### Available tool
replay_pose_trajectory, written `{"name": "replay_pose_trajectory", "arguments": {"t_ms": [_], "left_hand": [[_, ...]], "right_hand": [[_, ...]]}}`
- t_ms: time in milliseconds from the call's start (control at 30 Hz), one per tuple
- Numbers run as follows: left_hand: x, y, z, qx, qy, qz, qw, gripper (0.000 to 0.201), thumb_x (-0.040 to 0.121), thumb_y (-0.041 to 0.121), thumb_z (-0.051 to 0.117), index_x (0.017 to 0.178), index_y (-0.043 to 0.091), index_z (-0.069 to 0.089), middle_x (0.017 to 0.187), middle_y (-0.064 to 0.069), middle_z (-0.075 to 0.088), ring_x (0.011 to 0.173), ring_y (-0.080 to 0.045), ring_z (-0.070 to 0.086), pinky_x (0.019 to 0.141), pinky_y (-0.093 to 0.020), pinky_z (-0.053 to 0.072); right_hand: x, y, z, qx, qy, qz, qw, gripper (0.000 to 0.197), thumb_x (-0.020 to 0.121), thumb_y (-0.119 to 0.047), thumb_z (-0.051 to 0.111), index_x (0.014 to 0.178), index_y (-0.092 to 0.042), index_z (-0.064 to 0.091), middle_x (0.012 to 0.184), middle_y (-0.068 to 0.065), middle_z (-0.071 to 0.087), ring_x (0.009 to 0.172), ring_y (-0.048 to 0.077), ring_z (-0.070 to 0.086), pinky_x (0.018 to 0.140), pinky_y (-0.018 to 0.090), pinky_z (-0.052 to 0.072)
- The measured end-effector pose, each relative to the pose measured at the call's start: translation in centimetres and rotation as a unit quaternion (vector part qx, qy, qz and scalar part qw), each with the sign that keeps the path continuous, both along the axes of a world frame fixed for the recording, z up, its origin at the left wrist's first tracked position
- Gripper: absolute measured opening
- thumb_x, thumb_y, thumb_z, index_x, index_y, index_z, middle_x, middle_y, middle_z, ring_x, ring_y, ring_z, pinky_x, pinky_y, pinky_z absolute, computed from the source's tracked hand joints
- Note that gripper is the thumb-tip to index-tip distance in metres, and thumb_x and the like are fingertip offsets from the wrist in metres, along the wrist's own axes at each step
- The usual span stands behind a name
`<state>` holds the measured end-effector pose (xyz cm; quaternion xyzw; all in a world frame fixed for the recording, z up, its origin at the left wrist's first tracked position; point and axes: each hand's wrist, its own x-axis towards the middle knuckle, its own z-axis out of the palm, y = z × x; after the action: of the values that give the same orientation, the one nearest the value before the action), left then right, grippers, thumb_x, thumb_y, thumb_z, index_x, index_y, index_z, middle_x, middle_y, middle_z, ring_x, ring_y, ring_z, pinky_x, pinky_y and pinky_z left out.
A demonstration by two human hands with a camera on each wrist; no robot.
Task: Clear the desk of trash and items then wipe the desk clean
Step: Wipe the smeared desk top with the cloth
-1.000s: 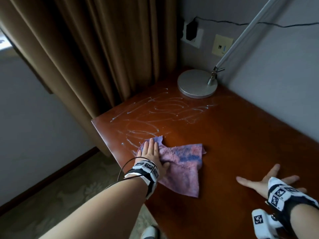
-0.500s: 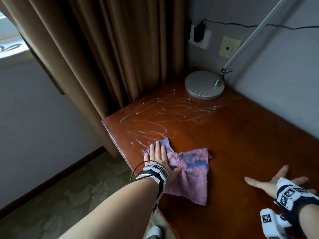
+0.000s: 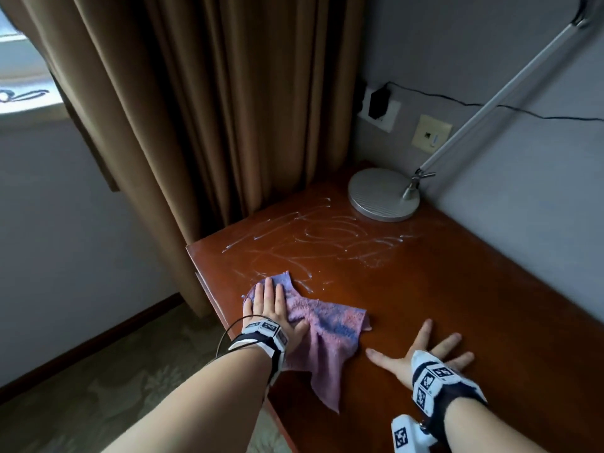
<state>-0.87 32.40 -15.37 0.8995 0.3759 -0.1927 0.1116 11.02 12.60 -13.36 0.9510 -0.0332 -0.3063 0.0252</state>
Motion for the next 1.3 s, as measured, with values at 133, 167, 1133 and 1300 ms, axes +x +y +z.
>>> {"name": "replay_pose_trajectory", "arguments": {"t_ms": [133,167,1133,1300], "left_hand": [[-0.6,-0.7,-0.7,0.01,-0.021,0.011,1.0,0.094,0.087,0.07,0.026,0.151,0.013,-0.012,0.157,-0.008,-0.022,0.146,-0.026,-0.018,0.119,-0.045,-0.005],[-1.2,-1.3,-0.8,0.014,-0.024,0.013,1.0,0.095,0.086,0.07,0.026,0.151,0.013,-0.012,0.157,-0.009,-0.022,0.146,-0.026,-0.018,0.119,-0.045,-0.006],[-0.3,2.1,-0.6,0.014,-0.013,0.095,0.995,0.088,0.089,0.067,0.025,0.152,0.015,-0.01,0.158,-0.006,-0.02,0.146,-0.023,-0.015,0.119,-0.042,-0.005],[0.0,3.1,-0.4,0.017,-0.015,0.099,0.995,0.089,0.089,0.066,0.026,0.151,0.015,-0.011,0.157,-0.008,-0.021,0.146,-0.024,-0.017,0.119,-0.044,-0.004]], "right_hand": [[0.2,-0.2,0.4,0.001,0.006,0.0,1.0,0.154,0.032,-0.1,0.048,0.146,-0.03,-0.027,0.15,0.019,-0.033,0.14,0.05,-0.018,0.111,0.067,0.01],[0.2,-0.1,0.3,0.003,0.004,0.002,1.0,0.153,0.033,-0.1,0.048,0.146,-0.03,-0.027,0.15,0.019,-0.033,0.14,0.05,-0.018,0.111,0.068,0.01],[0.2,0.3,1.3,-0.015,0.057,-0.01,0.998,0.161,0.022,-0.102,0.044,0.143,-0.031,-0.035,0.146,0.019,-0.041,0.138,0.05,-0.024,0.112,0.067,0.009],[0.4,0.5,1.5,-0.021,0.078,-0.02,0.997,0.163,0.018,-0.102,0.041,0.143,-0.029,-0.035,0.144,0.02,-0.042,0.137,0.051,-0.025,0.113,0.067,0.007]]}}
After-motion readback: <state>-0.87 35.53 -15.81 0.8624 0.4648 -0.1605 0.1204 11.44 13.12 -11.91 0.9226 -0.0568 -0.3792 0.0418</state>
